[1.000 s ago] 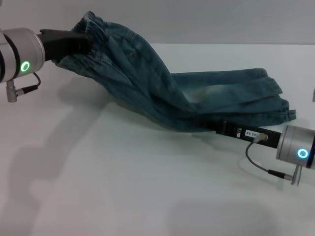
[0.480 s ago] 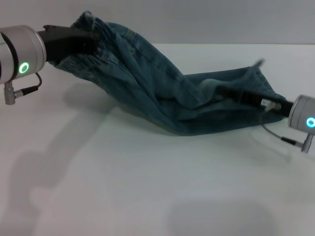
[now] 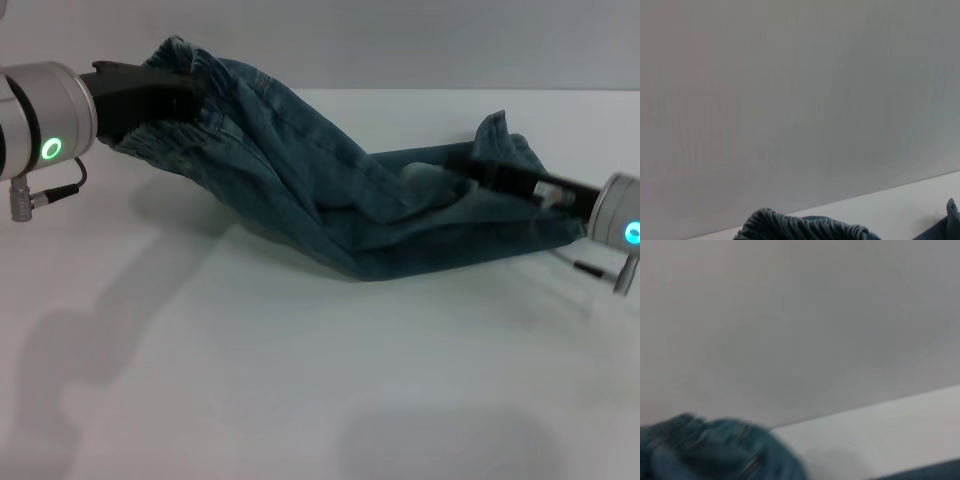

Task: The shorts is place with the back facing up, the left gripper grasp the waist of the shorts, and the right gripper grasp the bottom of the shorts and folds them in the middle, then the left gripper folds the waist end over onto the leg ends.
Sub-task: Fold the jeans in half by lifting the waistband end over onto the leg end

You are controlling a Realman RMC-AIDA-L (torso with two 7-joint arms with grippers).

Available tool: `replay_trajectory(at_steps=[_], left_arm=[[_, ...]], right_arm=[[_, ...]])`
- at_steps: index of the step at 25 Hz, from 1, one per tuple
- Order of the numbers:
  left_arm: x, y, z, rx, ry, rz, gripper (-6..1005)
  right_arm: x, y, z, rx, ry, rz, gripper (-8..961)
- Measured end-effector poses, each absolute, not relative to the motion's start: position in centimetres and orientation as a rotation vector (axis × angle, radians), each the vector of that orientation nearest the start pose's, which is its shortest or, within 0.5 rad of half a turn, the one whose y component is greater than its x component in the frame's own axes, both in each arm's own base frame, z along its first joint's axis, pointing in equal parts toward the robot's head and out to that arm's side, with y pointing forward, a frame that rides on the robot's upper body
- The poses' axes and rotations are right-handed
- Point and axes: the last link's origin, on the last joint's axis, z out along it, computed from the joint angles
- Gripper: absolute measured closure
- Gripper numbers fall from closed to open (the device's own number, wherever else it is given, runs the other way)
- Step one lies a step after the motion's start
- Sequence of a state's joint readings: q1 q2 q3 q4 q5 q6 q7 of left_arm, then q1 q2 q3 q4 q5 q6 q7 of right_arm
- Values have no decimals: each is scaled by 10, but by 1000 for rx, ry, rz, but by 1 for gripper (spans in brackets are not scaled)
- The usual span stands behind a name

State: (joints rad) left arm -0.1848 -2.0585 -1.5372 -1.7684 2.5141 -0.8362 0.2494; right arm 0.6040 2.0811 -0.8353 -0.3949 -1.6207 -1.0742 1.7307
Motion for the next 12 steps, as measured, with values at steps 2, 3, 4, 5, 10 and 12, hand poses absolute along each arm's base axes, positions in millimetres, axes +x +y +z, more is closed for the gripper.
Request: replay_trajectory(at_steps=[2,3,4,5,10,12], left_arm=[[-152,349,45,-2094,-861,-360,953],[-152,349,45,-2094,-861,-360,953],[-152,349,45,-2094,-861,-360,953],[-152,349,45,-2094,-861,-360,953],[-150,351,48,-2082,-851,-375,953],[-150,352,48,-2082,-849,-377,953]], right_arm=[[268,368,-45,-2214,1391,909,944],[267,362,-50,-2239,1398,928,943],[265,357,-54,-2260,1404,945,943],[263,353,-57,-2279,1403,967,943],[259,340,-64,-2327,1423,1018,941],[259,337,-66,-2336,1433,1025,940]])
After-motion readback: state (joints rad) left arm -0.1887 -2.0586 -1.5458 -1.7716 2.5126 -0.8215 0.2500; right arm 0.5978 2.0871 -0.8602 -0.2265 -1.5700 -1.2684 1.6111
